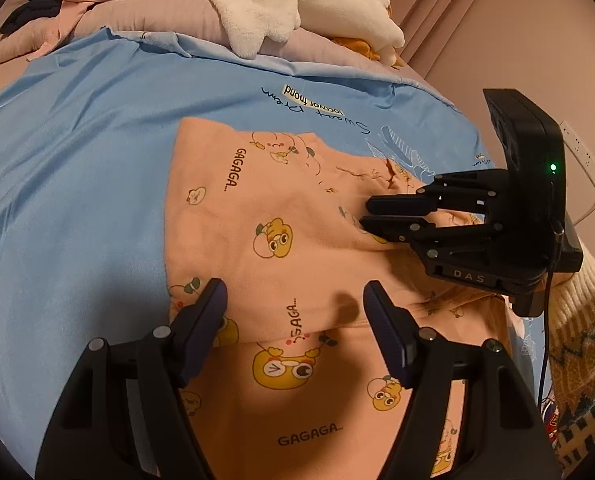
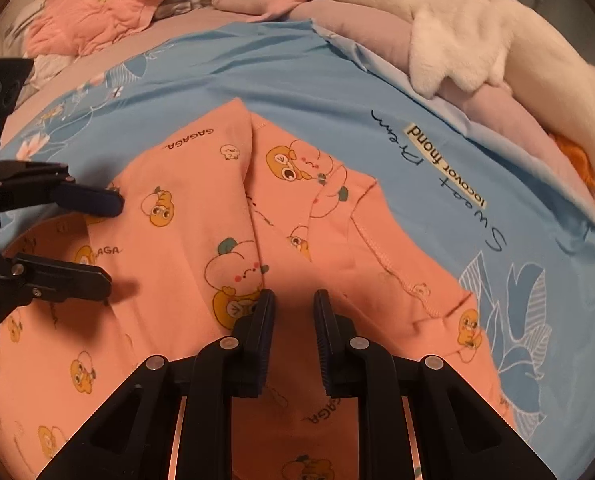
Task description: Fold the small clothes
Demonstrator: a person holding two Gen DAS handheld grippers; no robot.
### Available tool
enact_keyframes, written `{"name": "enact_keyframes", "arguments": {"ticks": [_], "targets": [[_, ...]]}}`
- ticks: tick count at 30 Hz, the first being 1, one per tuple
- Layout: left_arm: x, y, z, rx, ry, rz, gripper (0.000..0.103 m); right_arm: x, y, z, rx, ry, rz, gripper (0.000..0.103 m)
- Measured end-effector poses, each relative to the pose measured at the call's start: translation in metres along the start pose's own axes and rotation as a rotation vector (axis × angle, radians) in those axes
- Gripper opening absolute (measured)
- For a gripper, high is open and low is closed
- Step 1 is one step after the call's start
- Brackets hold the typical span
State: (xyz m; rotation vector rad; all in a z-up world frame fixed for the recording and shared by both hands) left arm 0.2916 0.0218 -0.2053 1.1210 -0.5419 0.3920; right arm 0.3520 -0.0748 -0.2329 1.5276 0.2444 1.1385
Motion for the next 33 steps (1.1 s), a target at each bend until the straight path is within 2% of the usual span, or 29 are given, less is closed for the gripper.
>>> {"name": "enact_keyframes", "arguments": {"ticks": [2, 4, 7, 8, 10, 12, 13, 14, 15, 17, 23, 26, 27, 29, 30, 31, 33], "targets": [[-0.001, 0.001, 0.001, 0.004, -0.006, 0.003, 0.071, 0.002, -0.003, 0.002, -0.031, 0.014, -0.01, 0.019], [-0.002, 0.002, 0.0, 0.002, -0.003, 0.004, 0.071, 0.008, -0.003, 0.002, -0.024, 0.032, -0.003, 0.02], [-0.003, 0.003, 0.0, -0.005, 0.005, 0.003, 0.071, 0.012, -0.01, -0.002, -0.04, 0.082, -0.034, 0.045], [-0.003, 0.004, 0.0, -0.005, 0.005, 0.004, 0.071, 0.013, -0.014, -0.002, -0.064, 0.111, -0.04, 0.049], [-0.004, 0.004, 0.0, -0.008, 0.006, 0.007, 0.071, 0.016, -0.014, 0.003, -0.056, 0.097, -0.03, 0.049], [-0.003, 0.004, -0.001, -0.011, 0.008, 0.006, 0.071, 0.017, -0.016, 0.009, -0.012, 0.059, -0.028, 0.049], [-0.003, 0.004, -0.001, -0.013, 0.009, 0.006, 0.071, 0.017, -0.019, 0.011, 0.016, 0.051, -0.041, 0.043], [-0.003, 0.004, -0.001, -0.014, 0.01, 0.006, 0.071, 0.017, -0.02, 0.01, 0.046, 0.046, -0.043, 0.031], [-0.003, 0.004, -0.001, -0.013, 0.008, 0.004, 0.071, 0.017, -0.02, 0.008, 0.081, 0.05, -0.048, 0.027], [-0.003, 0.005, -0.002, -0.014, 0.008, 0.004, 0.071, 0.018, -0.02, 0.003, 0.088, 0.077, -0.056, 0.008], [-0.003, 0.004, -0.002, -0.007, 0.005, 0.002, 0.071, 0.018, -0.003, -0.015, -0.037, 0.169, -0.003, 0.006], [-0.003, 0.002, -0.001, 0.019, -0.011, -0.004, 0.069, 0.025, 0.017, -0.002, -0.097, 0.101, 0.078, 0.002], [-0.004, 0.001, -0.001, 0.029, -0.015, -0.007, 0.068, 0.028, 0.02, 0.007, -0.129, 0.055, 0.101, 0.0], [-0.004, 0.0, -0.001, 0.034, -0.022, -0.013, 0.067, 0.029, 0.016, 0.027, -0.286, -0.008, 0.098, 0.0], [-0.004, -0.001, -0.001, 0.037, -0.024, -0.015, 0.067, 0.026, 0.008, 0.039, -0.289, -0.074, 0.075, 0.0], [-0.005, -0.001, -0.001, 0.039, -0.022, -0.016, 0.067, 0.023, -0.001, 0.037, -0.23, -0.096, 0.056, 0.0], [-0.005, -0.001, -0.003, 0.035, -0.016, -0.017, 0.067, 0.023, -0.008, 0.032, -0.21, -0.049, 0.073, 0.0]]}}
Point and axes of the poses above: each gripper's, at about its wrist camera, not at the fingertips, and y roughly against the way its jaws point, z to its right, x to its top, the point moved 5 cm from there along -y, roughly the way its jaws point, and after that the axes turned 5 degrees about x, right-handed, at the moved point
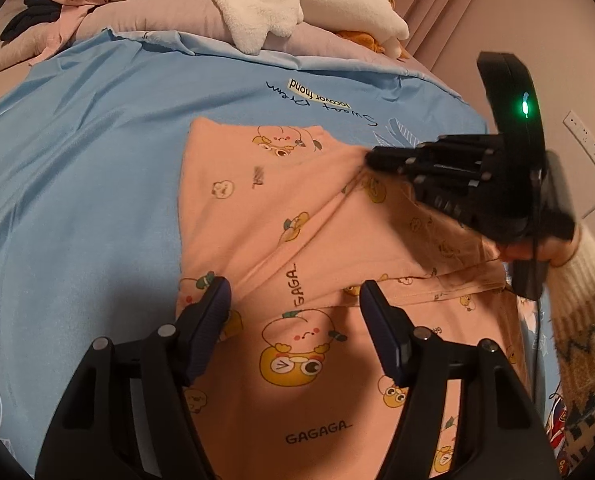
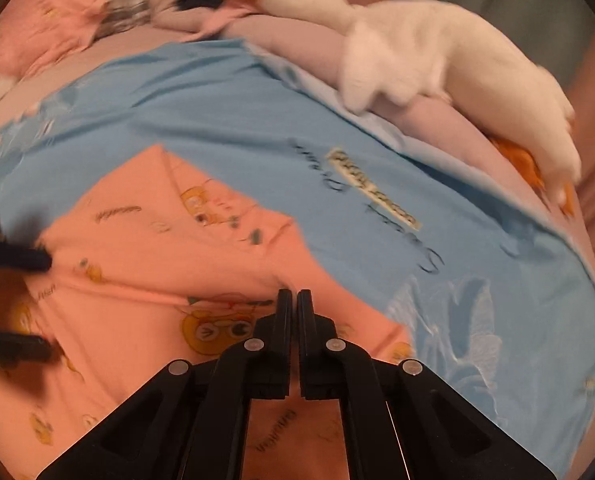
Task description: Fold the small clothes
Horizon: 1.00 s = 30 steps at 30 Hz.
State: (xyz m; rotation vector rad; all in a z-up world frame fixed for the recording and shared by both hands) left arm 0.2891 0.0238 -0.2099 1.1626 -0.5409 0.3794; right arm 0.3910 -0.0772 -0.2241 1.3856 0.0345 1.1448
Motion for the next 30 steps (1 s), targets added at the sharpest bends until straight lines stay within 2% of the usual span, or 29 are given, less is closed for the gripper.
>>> {"name": "enact_keyframes", "arguments": {"ticks": [4, 7, 9, 11, 13, 15, 18, 19, 20, 23, 28, 30], "targets": [[0.001, 0.001, -0.002, -0.006, 0.012, -0.002, 0.067, 0.005, 0.003, 0.002, 0.078, -0.068, 0.001, 0.001], [0.003, 0.002, -0.003, -0.025, 0.034, -0.005, 0.067, 0.005, 0.026, 0.001, 0.093, -0.081, 0.053, 0.001], [0.003, 0.002, -0.006, -0.041, 0.053, -0.005, 0.067, -0.004, 0.047, 0.013, 0.137, -0.173, 0.095, 0.002], [0.002, 0.003, -0.006, -0.047, 0.055, -0.002, 0.067, -0.024, 0.065, 0.022, 0.163, -0.279, 0.111, 0.011], [0.002, 0.004, -0.005, -0.049, 0.054, 0.0, 0.067, -0.049, 0.079, 0.037, 0.134, -0.349, 0.121, 0.017], [0.002, 0.006, -0.005, -0.053, 0.056, 0.0, 0.068, -0.077, 0.097, 0.05, 0.119, -0.436, 0.138, 0.018], [0.003, 0.01, -0.006, -0.066, 0.07, 0.005, 0.07, -0.12, 0.125, 0.075, 0.144, -0.636, 0.181, 0.019], [0.003, 0.012, -0.006, -0.066, 0.077, 0.006, 0.07, -0.135, 0.132, 0.083, 0.142, -0.711, 0.188, 0.022], [0.003, 0.013, -0.007, -0.066, 0.084, 0.005, 0.071, -0.149, 0.139, 0.088, 0.13, -0.768, 0.201, 0.032], [0.003, 0.014, -0.005, -0.061, 0.091, 0.002, 0.073, -0.178, 0.142, 0.096, 0.201, -0.937, 0.224, 0.037], [0.002, 0.011, -0.004, -0.046, 0.098, -0.005, 0.074, -0.182, 0.121, 0.083, 0.199, -0.95, 0.157, 0.037], [0.002, 0.01, -0.005, -0.041, 0.097, -0.007, 0.074, -0.178, 0.109, 0.08, 0.159, -0.925, 0.12, 0.037]]}}
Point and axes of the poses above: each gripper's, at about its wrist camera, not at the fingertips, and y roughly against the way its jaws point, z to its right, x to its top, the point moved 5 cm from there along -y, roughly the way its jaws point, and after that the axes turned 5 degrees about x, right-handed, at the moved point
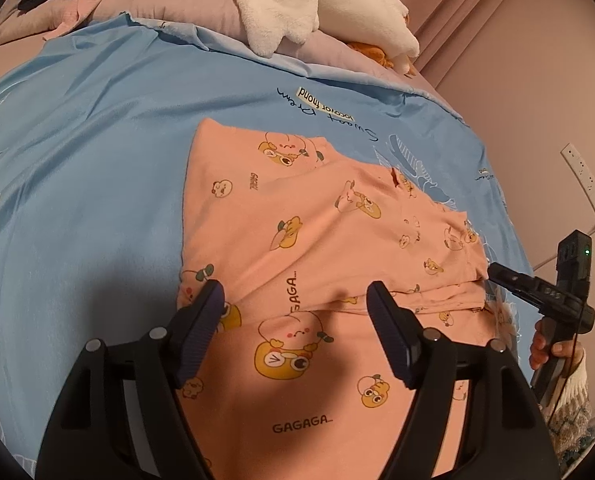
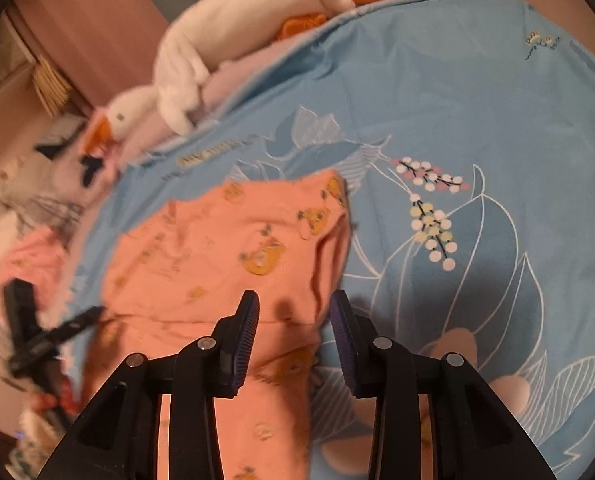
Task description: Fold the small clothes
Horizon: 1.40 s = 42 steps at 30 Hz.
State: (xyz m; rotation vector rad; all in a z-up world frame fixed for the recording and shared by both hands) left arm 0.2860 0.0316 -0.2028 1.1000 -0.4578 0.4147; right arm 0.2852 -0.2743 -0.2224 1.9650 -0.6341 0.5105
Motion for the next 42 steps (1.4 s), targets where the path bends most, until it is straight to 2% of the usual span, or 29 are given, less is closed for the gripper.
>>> {"name": "enact_keyframes", "arguments": {"ticks": [1, 3, 4, 10, 12, 15, 19, 21, 22, 24, 25, 28, 30, 31, 32, 33, 34, 35, 36, 37, 38, 39, 40, 41, 42], "targets": [[0.0, 0.0, 0.0, 0.001, -0.001, -0.001, 0.074, -0.002, -0.001, -0.002, -0.005, 0.015, -0.005, 0.035], [0.0, -0.001, 0.0, 0.004, -0.003, -0.004, 0.074, -0.005, -0.001, -0.008, -0.035, 0.068, -0.005, 0.006], [0.001, -0.001, 0.0, 0.004, -0.004, -0.008, 0.074, -0.006, 0.002, -0.009, -0.054, 0.091, -0.002, 0.004], [0.001, -0.003, -0.001, 0.018, -0.014, -0.016, 0.074, -0.002, 0.028, -0.007, 0.03, 0.058, 0.041, 0.004], [0.002, -0.004, 0.0, 0.021, -0.013, -0.017, 0.074, -0.005, 0.02, 0.011, 0.004, 0.006, -0.003, 0.004], [0.002, -0.004, -0.001, 0.025, -0.01, -0.023, 0.074, -0.017, 0.004, 0.04, -0.145, -0.022, -0.082, 0.003], [0.003, 0.004, 0.0, 0.033, -0.008, -0.028, 0.074, -0.011, 0.025, 0.033, -0.094, -0.004, 0.002, 0.003], [0.009, 0.017, 0.006, 0.034, -0.022, 0.011, 0.075, -0.002, 0.038, 0.018, -0.072, 0.061, 0.057, 0.003], [0.013, 0.024, 0.011, 0.018, -0.03, 0.04, 0.076, 0.002, 0.041, 0.01, -0.061, 0.089, 0.07, 0.004], [0.025, 0.032, 0.022, -0.035, -0.035, 0.089, 0.088, 0.01, 0.037, -0.004, -0.033, 0.125, 0.078, 0.004], [0.031, 0.031, 0.028, -0.056, -0.035, 0.099, 0.089, 0.013, 0.032, -0.009, -0.022, 0.133, 0.077, 0.004], [0.046, 0.01, 0.043, -0.144, -0.017, 0.066, 0.089, 0.015, 0.01, -0.026, 0.022, 0.144, 0.057, 0.004], [0.051, -0.014, 0.041, -0.165, 0.029, 0.012, 0.087, 0.016, -0.004, -0.038, 0.062, 0.157, 0.043, 0.004], [0.051, -0.027, 0.034, -0.171, 0.073, -0.026, 0.086, 0.013, -0.01, -0.045, 0.078, 0.168, 0.032, 0.004], [0.05, -0.037, 0.022, -0.142, 0.116, -0.049, 0.079, 0.011, -0.016, -0.048, 0.09, 0.174, 0.017, 0.004], [0.05, -0.043, 0.007, -0.089, 0.148, -0.048, 0.067, 0.009, -0.023, -0.049, 0.09, 0.169, -0.008, 0.004], [0.051, -0.044, -0.003, -0.076, 0.169, -0.038, 0.059, 0.006, -0.029, -0.048, 0.079, 0.161, -0.035, 0.004], [0.051, -0.041, -0.017, -0.073, 0.197, -0.021, 0.042, 0.001, -0.036, -0.044, 0.046, 0.157, -0.073, 0.004], [0.053, -0.036, -0.027, -0.057, 0.213, -0.003, 0.033, -0.002, -0.038, -0.04, 0.011, 0.162, -0.093, 0.004], [0.054, -0.03, -0.037, -0.056, 0.228, 0.022, 0.032, -0.005, -0.039, -0.037, -0.035, 0.182, -0.106, 0.004], [0.054, -0.022, -0.046, -0.038, 0.24, 0.047, 0.036, -0.006, -0.037, -0.036, -0.047, 0.195, -0.107, 0.004], [0.054, -0.015, -0.053, 0.02, 0.241, 0.065, 0.06, -0.005, -0.034, -0.038, -0.047, 0.21, -0.105, 0.004], [0.052, -0.009, -0.06, 0.084, 0.239, 0.076, 0.072, -0.003, -0.031, -0.043, -0.041, 0.23, -0.099, 0.008], [0.05, -0.001, -0.065, 0.077, 0.246, 0.097, 0.078, -0.001, -0.029, -0.052, -0.025, 0.262, -0.09, 0.019], [0.048, 0.006, -0.068, 0.035, 0.258, 0.113, 0.078, 0.003, -0.029, -0.07, 0.009, 0.31, -0.078, 0.027]]}}
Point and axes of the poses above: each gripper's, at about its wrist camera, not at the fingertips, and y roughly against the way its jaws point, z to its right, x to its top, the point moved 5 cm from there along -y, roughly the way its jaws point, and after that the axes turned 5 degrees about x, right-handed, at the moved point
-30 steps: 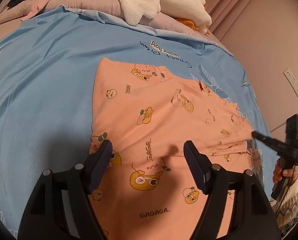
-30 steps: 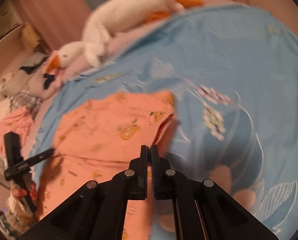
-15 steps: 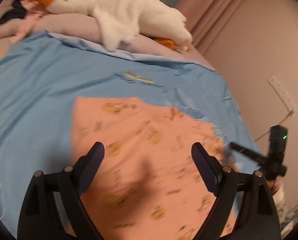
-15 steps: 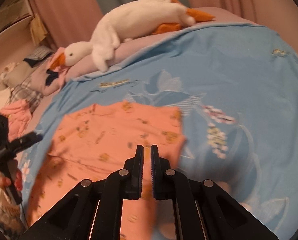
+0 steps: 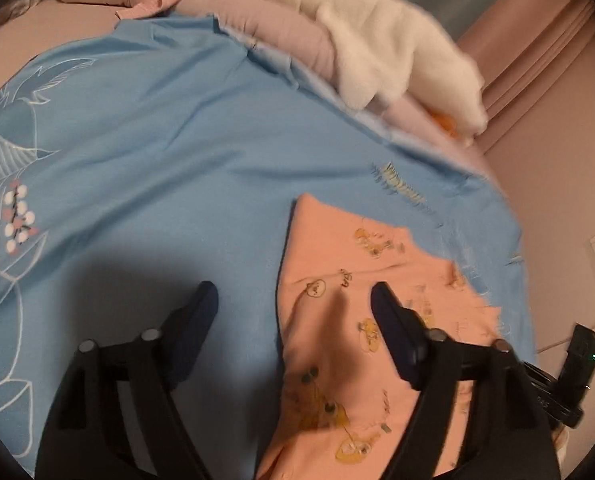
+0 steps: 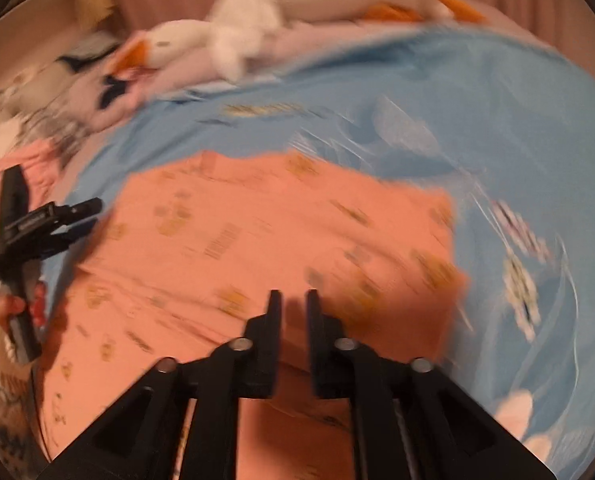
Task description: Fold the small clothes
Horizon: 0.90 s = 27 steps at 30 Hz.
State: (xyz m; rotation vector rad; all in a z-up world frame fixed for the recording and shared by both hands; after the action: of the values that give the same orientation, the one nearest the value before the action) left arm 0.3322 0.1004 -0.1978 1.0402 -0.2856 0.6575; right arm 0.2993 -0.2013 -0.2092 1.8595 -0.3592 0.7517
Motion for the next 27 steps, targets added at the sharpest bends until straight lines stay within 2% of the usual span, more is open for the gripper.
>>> {"name": "enact_keyframes", "arguments": {"ticks": [1, 6, 9, 10, 12, 13, 15, 18, 20, 23, 27], "targets": [[-0.001, 0.01, -0.004, -0.039, 0.021, 0.011, 0.078, 0.007, -0.002, -0.012, 0.029, 0.031, 0.007, 0.038], [-0.013, 0.051, 0.0, -0.102, -0.003, 0.069, 0.079, 0.059, -0.042, -0.086, 0.197, 0.171, -0.008, 0.039], [-0.025, 0.063, 0.008, -0.125, -0.027, 0.079, 0.08, 0.089, -0.08, -0.126, 0.235, 0.287, -0.029, 0.039], [-0.028, 0.067, 0.008, -0.118, -0.034, 0.078, 0.08, 0.095, -0.091, -0.139, 0.232, 0.344, -0.033, 0.039], [-0.036, 0.068, 0.007, -0.121, -0.04, 0.063, 0.08, 0.094, -0.116, -0.17, 0.169, 0.547, -0.035, 0.039], [-0.04, 0.07, 0.006, -0.13, -0.04, 0.058, 0.08, 0.091, -0.126, -0.178, 0.146, 0.607, -0.045, 0.039], [-0.048, 0.071, 0.005, -0.137, -0.048, 0.043, 0.08, 0.088, -0.147, -0.187, 0.044, 0.69, -0.059, 0.039], [-0.055, 0.071, 0.006, -0.139, -0.079, 0.036, 0.08, 0.088, -0.149, -0.184, 0.129, 0.583, -0.064, 0.039], [-0.059, 0.072, 0.004, -0.139, -0.081, 0.031, 0.08, 0.092, -0.142, -0.178, 0.142, 0.536, -0.047, 0.039], [-0.06, 0.079, 0.0, -0.155, -0.068, 0.029, 0.08, 0.103, -0.14, -0.17, 0.098, 0.491, -0.033, 0.04], [-0.052, 0.098, -0.003, -0.129, -0.111, 0.061, 0.08, 0.105, -0.165, -0.164, 0.058, 0.495, -0.114, 0.04]]}}
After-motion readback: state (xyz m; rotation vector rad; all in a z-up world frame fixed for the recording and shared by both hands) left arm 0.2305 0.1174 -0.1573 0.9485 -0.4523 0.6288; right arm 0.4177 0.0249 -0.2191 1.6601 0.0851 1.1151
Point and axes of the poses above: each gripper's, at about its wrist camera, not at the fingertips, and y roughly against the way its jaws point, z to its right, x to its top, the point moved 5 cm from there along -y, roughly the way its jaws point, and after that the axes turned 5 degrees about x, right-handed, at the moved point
